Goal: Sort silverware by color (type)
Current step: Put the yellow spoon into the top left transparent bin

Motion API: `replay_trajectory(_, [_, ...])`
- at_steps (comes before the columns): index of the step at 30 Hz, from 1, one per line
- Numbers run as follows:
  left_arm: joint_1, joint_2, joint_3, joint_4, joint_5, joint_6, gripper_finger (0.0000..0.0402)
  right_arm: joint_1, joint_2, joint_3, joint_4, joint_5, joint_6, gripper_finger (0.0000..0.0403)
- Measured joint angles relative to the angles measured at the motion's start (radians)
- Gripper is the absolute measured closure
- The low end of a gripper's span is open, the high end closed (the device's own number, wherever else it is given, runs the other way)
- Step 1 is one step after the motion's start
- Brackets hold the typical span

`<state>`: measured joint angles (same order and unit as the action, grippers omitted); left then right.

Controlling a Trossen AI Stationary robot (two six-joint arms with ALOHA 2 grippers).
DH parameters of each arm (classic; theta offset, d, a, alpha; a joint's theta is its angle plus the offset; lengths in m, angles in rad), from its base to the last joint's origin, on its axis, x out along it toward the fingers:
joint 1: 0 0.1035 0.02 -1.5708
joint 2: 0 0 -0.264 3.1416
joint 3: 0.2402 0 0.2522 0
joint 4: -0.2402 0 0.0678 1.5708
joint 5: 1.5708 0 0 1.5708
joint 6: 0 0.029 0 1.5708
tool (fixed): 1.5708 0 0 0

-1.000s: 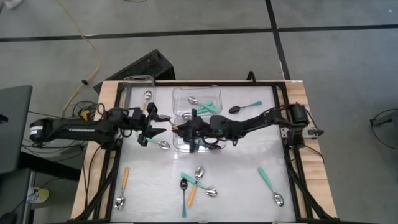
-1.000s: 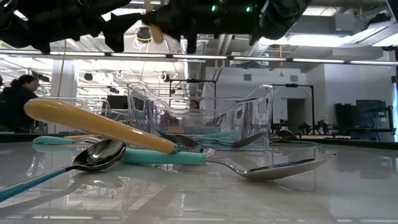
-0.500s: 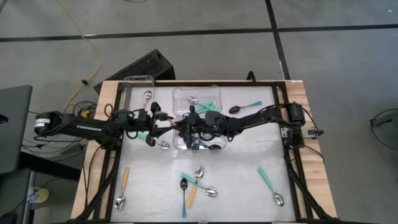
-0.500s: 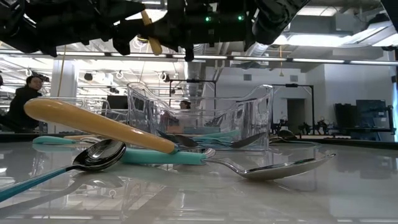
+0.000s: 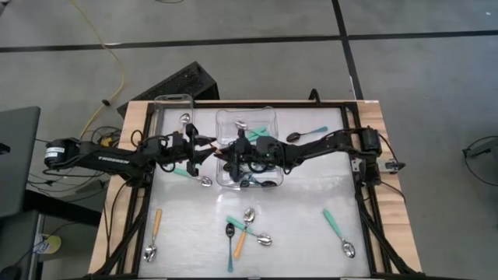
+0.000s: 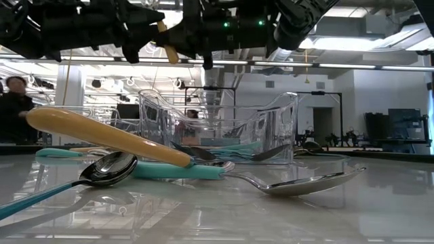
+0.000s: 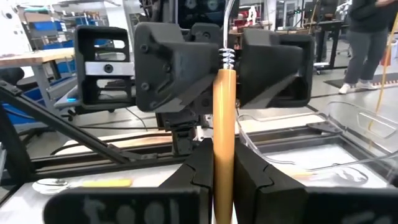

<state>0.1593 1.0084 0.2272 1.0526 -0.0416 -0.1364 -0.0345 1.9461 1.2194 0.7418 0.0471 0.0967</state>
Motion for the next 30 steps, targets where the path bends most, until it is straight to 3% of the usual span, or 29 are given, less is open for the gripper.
replay_trajectory(9, [0.0, 0.0, 0.018, -0.005, 0.022, 0.016, 0.0384, 0.0, 0.0, 0.0, 0.005, -0.003, -0.001, 0.0352])
replay_trajectory(15, [0.0, 0.0, 0.034, -0.022, 0.036, 0.024, 0.0384, 0.0, -0.002, 0.0, 0.006, -0.013, 0.0, 0.0344])
replay_trajectory(22, [0.022, -0.016, 0.039, -0.072, 0.035, 0.042, 0.0388, -0.011, -0.001, 0.0, -0.032, -0.023, -0.048, 0.0234])
replay_trajectory(25, [0.064, -0.071, 0.08, -0.243, 0.033, 0.041, 0.0388, -0.031, -0.019, 0.0, -0.08, -0.024, -0.062, 0.0176])
replay_trajectory(30, [0.175, -0.212, 0.27, -0.794, 0.027, 0.071, 0.0388, -0.068, -0.119, 0.001, -0.277, -0.024, -0.085, 0.0113])
